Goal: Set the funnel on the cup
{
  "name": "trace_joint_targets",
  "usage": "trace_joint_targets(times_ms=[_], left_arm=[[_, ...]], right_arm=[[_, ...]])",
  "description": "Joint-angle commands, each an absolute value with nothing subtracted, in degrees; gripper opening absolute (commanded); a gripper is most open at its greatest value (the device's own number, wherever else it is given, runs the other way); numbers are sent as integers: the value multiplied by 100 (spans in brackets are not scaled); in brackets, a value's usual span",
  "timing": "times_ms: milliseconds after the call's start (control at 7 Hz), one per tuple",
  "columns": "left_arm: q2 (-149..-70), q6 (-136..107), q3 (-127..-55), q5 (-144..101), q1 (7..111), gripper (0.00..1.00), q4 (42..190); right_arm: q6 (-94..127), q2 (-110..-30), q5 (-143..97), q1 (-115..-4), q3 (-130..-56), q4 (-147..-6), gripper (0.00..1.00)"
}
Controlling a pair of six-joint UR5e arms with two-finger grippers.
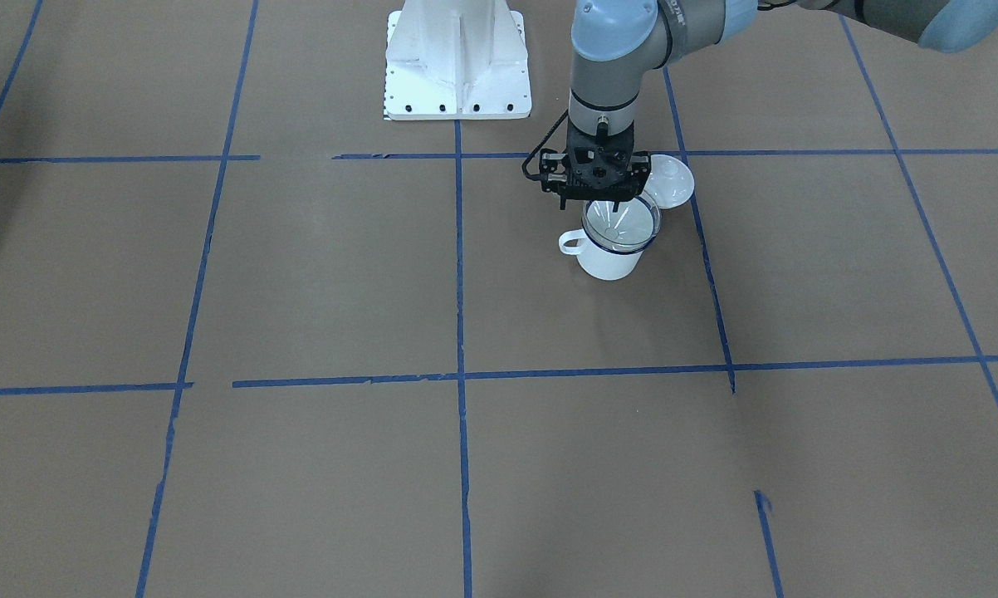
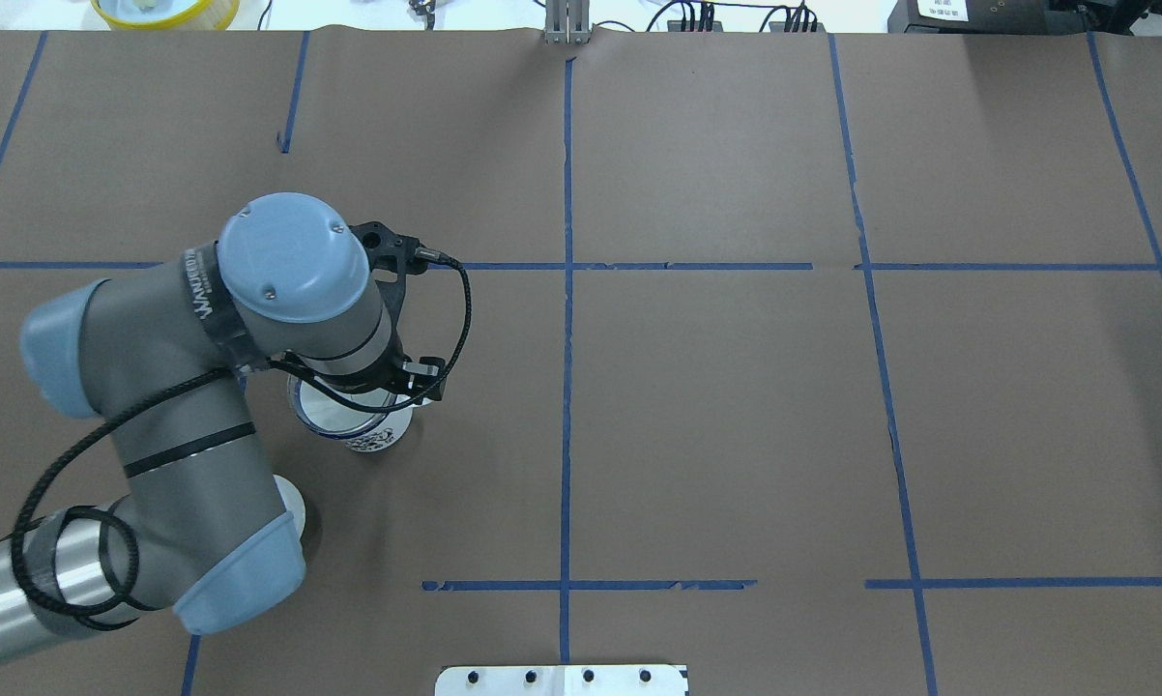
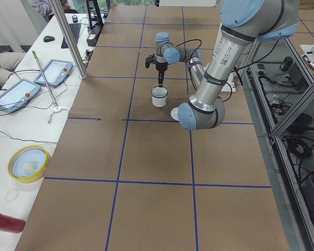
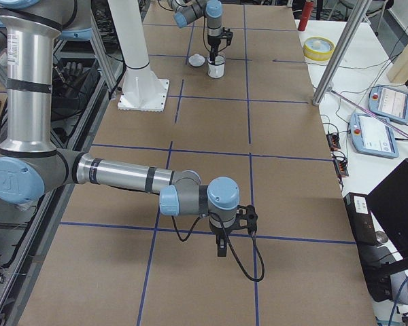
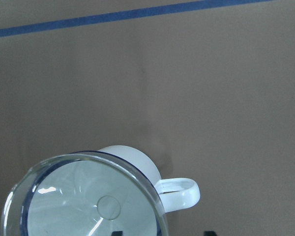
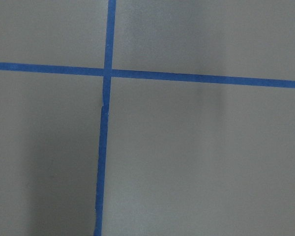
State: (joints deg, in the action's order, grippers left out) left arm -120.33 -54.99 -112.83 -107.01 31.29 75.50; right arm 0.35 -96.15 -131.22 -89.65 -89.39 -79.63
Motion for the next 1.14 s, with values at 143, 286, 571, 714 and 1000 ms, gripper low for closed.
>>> trace_joint_targets(times_ms=[143, 286, 571, 714, 1000], left_arm=[[-10045, -4957, -12120, -10723, 3199, 100, 9682], [-9202, -4905, -12120, -10723, 3208, 100, 10843], [-8562, -3447, -12059, -11717, 4508, 100, 11347], [-8404, -2271, -11832, -12003, 5422, 100, 11312], [-8350, -238, -10912, -12032, 7015, 100, 11285]], right_arm=[[35, -9615, -13122, -8965, -8938, -7963, 100], [35, -9615, -13122, -8965, -8938, -7963, 100], [35, -9615, -13122, -8965, -8938, -7963, 100], [35, -9615, -13122, -8965, -8938, -7963, 100], [35, -9615, -13122, -8965, -8938, -7963, 100]])
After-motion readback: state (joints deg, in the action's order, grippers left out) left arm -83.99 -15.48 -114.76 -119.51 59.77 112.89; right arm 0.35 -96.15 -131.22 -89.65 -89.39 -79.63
